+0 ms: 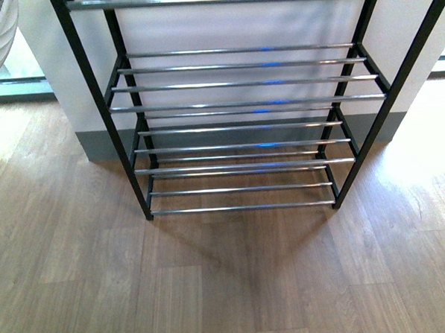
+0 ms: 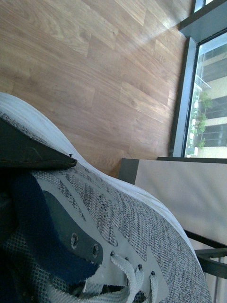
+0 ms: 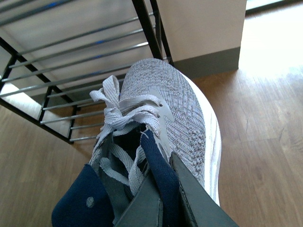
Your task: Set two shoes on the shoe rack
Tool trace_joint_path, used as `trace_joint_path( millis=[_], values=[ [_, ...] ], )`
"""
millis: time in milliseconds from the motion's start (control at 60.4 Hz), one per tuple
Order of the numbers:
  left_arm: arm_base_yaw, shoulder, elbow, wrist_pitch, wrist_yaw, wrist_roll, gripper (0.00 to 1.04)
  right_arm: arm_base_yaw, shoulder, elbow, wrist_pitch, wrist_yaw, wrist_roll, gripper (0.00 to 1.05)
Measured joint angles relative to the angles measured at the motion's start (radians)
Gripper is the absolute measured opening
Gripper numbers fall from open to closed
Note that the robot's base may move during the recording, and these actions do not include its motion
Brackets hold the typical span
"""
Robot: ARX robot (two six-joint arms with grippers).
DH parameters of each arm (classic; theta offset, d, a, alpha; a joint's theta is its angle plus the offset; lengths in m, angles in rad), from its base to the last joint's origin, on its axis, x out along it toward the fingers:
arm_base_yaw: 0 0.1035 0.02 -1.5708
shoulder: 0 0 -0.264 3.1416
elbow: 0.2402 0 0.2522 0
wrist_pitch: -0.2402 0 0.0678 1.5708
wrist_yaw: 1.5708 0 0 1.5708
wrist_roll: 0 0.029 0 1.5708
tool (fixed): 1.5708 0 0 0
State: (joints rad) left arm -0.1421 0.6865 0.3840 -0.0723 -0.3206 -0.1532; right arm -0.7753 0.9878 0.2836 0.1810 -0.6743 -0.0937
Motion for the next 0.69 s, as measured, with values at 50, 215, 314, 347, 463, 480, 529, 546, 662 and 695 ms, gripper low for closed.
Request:
trace_joint_path(
  millis=[50, 215, 314, 347, 463, 480, 529, 546, 662, 695],
  values=[
    [0.0, 0.0, 0.0, 0.0, -0.001, 0.0, 0.02, 0.0, 0.0, 0.0, 0.0, 0.0, 0.0, 0.01],
    [0.0, 0.0, 0.0, 0.0, 0.0, 0.0, 0.02, 0.0, 0.0, 0.0, 0.0, 0.0, 0.0, 0.01],
    [0.0, 0.0, 0.0, 0.0, -0.001, 0.0, 0.02, 0.0, 0.0, 0.0, 0.0, 0.0, 0.0, 0.01],
    [0.0, 0.0, 0.0, 0.0, 0.0, 0.0, 0.02, 0.0, 0.0, 0.0, 0.0, 0.0, 0.0, 0.01],
    [0.0, 0.0, 0.0, 0.0, 0.001, 0.0, 0.02, 0.0, 0.0, 0.0, 0.0, 0.0, 0.0, 0.01],
    [0.0, 0.0, 0.0, 0.0, -0.001, 0.0, 0.02, 0.0, 0.0, 0.0, 0.0, 0.0, 0.0, 0.01],
    [0.0, 0.0, 0.0, 0.0, 0.0, 0.0, 0.02, 0.0, 0.0, 0.0, 0.0, 0.0, 0.0, 0.01],
    [0.0, 0.0, 0.0, 0.0, -0.001, 0.0, 0.02, 0.0, 0.0, 0.0, 0.0, 0.0, 0.0, 0.01],
    [0.0, 0.0, 0.0, 0.0, 0.0, 0.0, 0.02, 0.0, 0.0, 0.0, 0.0, 0.0, 0.0, 0.01],
    [0.0, 0.0, 0.0, 0.0, 0.001, 0.0, 0.02, 0.0, 0.0, 0.0, 0.0, 0.0, 0.0, 0.01]
  ],
)
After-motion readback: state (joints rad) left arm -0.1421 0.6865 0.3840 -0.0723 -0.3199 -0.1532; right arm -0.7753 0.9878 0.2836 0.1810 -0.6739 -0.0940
